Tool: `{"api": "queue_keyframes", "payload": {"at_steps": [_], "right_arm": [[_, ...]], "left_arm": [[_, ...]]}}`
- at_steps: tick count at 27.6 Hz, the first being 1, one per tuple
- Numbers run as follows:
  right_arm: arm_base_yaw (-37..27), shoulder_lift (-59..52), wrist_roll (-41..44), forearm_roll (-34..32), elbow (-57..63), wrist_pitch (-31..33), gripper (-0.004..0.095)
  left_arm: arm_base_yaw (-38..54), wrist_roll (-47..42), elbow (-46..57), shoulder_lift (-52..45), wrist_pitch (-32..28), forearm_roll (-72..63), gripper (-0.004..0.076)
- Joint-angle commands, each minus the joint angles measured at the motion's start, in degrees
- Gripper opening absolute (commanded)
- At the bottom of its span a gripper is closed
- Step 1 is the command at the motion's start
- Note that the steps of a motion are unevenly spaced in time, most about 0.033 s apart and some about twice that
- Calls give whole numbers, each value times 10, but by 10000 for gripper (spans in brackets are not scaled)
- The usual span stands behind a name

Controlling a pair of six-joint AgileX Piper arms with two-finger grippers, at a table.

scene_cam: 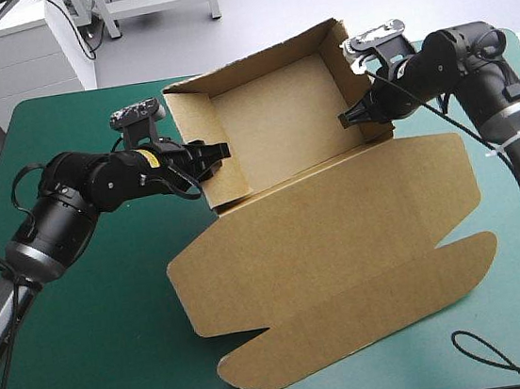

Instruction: Fold the box

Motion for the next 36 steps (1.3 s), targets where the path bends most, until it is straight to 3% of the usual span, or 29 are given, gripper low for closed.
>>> {"api": "queue_keyframes", "payload": {"at_steps": [1, 7, 18, 23, 27, 34, 36], "right_arm": [[1, -24, 3, 16, -18, -19, -11], [1, -24, 5, 17, -18, -10, -11], [58, -24, 37, -56, -18, -29, -12], [58, -24, 48, -55, -18, -39, -12], [58, -24, 55, -54, -18, -38, -12], [58, -24, 98, -51, -18, -12, -12], [58, -24, 104, -57, -18, 7, -12]], "left_arm": [[-36, -92, -24, -19, -27, 71, 340], [-75, -176, -27, 1, 26, 197, 340], [-80, -217, -27, 23, 6, 201, 324], [-80, -260, -27, 23, -2, 205, 238], [-80, -356, -27, 23, 9, 246, -2], [-80, -356, -32, 34, 46, 325, -8], [-80, -321, -47, 42, 60, 333, -8]]}}
